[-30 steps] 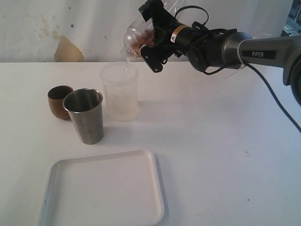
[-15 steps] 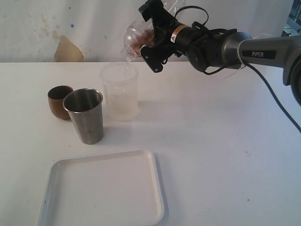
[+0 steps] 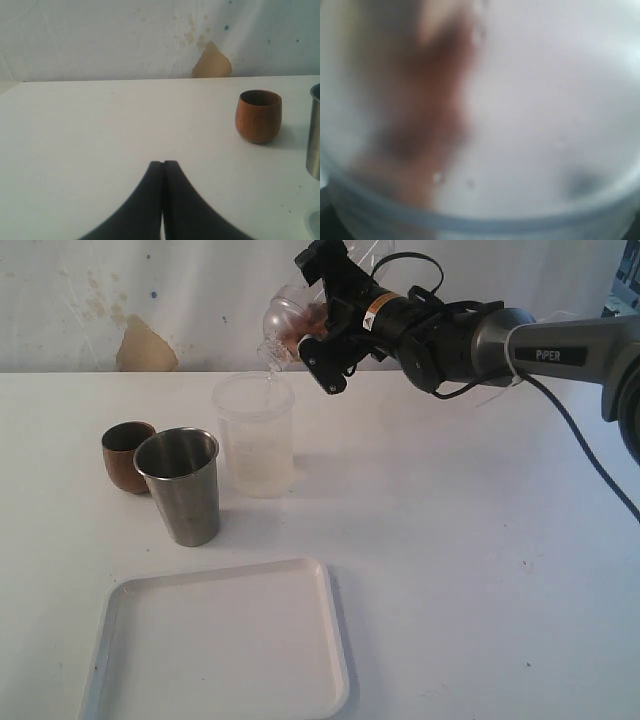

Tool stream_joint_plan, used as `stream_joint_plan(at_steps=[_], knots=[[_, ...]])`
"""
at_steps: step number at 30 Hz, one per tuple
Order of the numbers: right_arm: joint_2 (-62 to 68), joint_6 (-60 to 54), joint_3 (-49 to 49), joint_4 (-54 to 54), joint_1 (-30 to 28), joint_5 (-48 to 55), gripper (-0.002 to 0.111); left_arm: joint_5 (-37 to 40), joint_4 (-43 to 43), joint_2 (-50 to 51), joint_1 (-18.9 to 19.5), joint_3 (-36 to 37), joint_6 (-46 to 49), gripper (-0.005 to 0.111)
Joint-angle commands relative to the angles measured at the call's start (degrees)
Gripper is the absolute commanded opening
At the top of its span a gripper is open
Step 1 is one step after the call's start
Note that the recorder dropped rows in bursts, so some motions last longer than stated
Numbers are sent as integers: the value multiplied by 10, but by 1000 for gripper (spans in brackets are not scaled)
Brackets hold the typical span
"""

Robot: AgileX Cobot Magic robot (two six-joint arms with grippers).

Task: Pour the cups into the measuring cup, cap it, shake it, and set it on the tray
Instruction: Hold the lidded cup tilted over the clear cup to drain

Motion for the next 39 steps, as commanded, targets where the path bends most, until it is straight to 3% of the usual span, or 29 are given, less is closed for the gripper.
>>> stream_joint_plan(at_steps=[1, 39], knots=[[-12, -4, -7, 4, 0, -28, 0, -7, 3, -2, -1, 3, -1, 0], [-12, -46, -7, 2, 0, -29, 0, -7, 3, -2, -1, 3, -1, 0]])
